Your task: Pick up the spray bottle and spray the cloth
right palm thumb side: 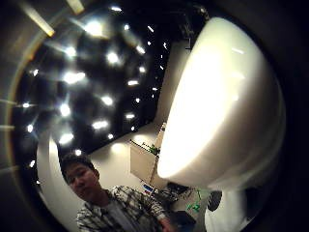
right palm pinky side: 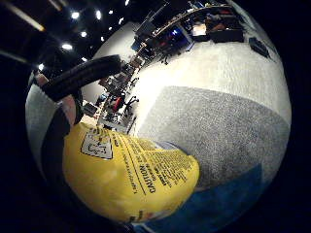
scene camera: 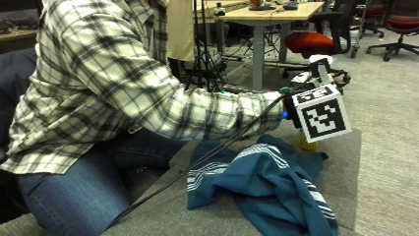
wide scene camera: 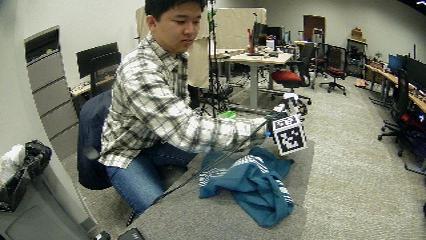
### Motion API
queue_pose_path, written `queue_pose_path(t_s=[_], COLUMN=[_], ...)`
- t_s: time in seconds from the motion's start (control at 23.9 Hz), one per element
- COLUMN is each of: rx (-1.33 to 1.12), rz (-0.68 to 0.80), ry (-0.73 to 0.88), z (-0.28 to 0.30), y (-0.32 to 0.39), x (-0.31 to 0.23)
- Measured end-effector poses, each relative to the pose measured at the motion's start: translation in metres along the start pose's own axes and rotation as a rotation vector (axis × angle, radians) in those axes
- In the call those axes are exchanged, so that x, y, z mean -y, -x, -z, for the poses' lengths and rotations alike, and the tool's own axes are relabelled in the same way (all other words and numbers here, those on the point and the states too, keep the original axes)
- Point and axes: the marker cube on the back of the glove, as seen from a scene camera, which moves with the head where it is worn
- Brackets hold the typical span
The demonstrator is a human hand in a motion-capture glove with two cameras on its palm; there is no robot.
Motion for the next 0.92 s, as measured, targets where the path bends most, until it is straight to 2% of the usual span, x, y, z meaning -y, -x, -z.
queue_pose_path(t_s=[0.92], rx=[-0.124], rz=[0.021], ry=[0.124], z=[0.012], y=[0.012], x=[-0.003])
